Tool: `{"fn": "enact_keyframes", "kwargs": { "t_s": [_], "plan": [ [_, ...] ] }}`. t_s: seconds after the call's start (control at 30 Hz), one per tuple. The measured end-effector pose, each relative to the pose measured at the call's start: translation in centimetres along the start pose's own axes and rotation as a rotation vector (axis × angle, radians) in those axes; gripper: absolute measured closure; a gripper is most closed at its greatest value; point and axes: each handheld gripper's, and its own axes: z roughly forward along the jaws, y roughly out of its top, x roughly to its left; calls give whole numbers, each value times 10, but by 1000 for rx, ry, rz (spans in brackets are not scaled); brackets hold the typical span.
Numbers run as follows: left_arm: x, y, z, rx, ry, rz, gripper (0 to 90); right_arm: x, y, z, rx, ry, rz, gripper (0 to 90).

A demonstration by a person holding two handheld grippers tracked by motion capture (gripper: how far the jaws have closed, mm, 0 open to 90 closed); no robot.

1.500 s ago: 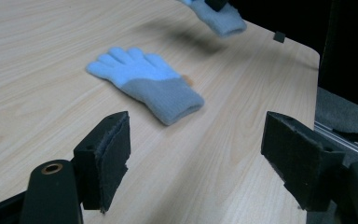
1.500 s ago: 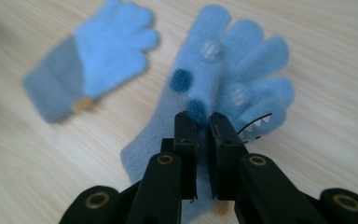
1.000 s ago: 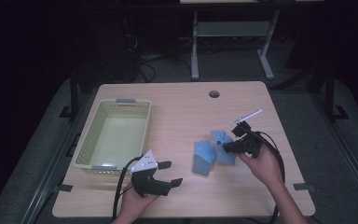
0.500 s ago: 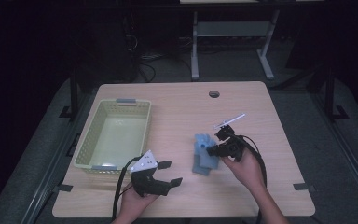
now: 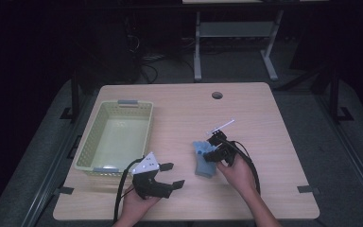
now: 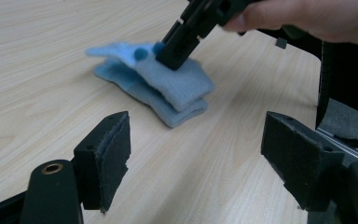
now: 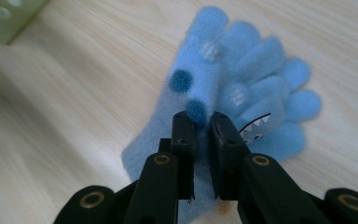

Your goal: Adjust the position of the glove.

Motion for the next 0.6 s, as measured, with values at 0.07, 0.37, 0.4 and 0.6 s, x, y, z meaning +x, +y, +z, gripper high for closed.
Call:
{"fn": "enact_keyframes", "kwargs": {
  "t_s": [0.07,0.37,0.4,0.6],
  "plan": [
    [0,0,0,-1,0,-4,238,-1,-2,7,18,-3,13,789],
    [1,-1,2,7,0,-8,238,-1,-5,0,-19,-2,13,682],
    [1,-1,2,9,-1,-8,238,-1,-5,-1,-26,0,9,682],
    [2,-2,3,11,2,-14,238,-4,-11,-6,-32,9,8,718]
  ]
}}
